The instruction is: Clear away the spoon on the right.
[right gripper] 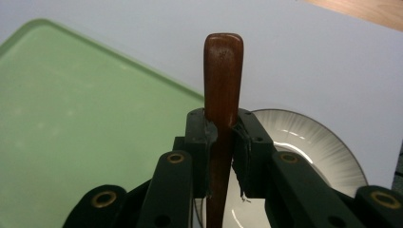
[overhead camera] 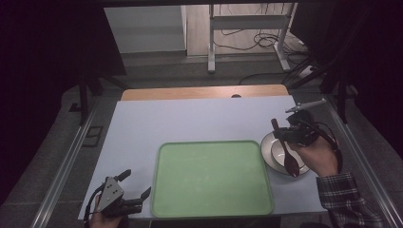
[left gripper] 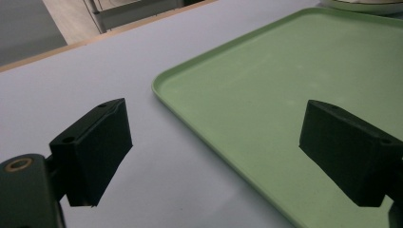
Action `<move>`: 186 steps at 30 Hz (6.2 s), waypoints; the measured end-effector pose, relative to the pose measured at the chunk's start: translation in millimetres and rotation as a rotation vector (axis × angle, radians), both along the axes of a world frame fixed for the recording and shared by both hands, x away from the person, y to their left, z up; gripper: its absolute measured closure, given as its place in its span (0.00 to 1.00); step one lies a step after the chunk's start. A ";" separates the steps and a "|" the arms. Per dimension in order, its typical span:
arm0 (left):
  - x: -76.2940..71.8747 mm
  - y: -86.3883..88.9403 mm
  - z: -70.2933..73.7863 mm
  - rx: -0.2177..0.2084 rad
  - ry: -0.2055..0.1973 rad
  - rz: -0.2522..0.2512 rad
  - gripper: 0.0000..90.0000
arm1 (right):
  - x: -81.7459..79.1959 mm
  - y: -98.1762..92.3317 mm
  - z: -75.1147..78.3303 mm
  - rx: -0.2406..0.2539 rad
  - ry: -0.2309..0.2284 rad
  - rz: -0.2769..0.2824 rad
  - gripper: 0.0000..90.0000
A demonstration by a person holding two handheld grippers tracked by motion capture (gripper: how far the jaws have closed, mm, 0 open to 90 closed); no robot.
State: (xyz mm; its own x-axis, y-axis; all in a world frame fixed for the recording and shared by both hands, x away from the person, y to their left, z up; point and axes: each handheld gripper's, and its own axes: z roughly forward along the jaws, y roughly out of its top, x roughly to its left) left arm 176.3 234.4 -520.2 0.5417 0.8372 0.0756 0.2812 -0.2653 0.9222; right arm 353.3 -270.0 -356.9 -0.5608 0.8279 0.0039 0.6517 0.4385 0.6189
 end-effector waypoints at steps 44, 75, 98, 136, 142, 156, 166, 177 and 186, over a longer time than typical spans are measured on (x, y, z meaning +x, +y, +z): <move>1.1 2.7 0.2 -0.021 0.015 0.007 0.03 | -10.7 84.0 -54.6 -0.080 0.249 0.153 0.86; 1.3 4.6 0.1 -0.037 0.018 0.013 0.03 | 7.6 92.8 -116.5 -0.141 0.335 0.124 0.78; 1.9 5.4 0.0 -0.046 0.025 0.021 0.03 | -23.1 94.6 -109.3 -0.112 0.160 0.238 0.99; 2.3 4.4 0.5 -0.034 0.029 0.013 0.03 | -44.3 77.4 -141.4 -0.058 0.045 0.242 0.98; 2.6 4.4 0.4 -0.037 0.031 0.016 0.03 | -41.5 72.7 -143.4 -0.056 0.056 0.222 0.98; 2.7 3.8 0.5 -0.030 0.032 0.016 0.03 | -34.8 60.9 -144.0 -0.056 0.058 0.167 0.98; 2.7 3.4 0.6 -0.026 0.032 0.016 0.03 | -31.1 53.4 -144.3 -0.057 0.060 0.138 0.98; 2.6 3.1 0.7 -0.021 0.032 0.015 0.03 | -29.6 50.6 -144.3 -0.058 0.052 0.123 0.97; 2.7 2.8 0.6 -0.020 0.032 0.016 0.03 | -31.9 52.4 -140.1 -0.039 0.024 0.135 0.89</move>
State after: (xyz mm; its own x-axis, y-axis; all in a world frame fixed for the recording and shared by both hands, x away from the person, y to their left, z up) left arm 179.0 237.1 -519.6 0.5302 0.8468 0.0419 0.3149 -0.2426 0.9176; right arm 321.3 -217.6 -497.0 -0.6674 0.7446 -0.0116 0.5996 0.5466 0.5845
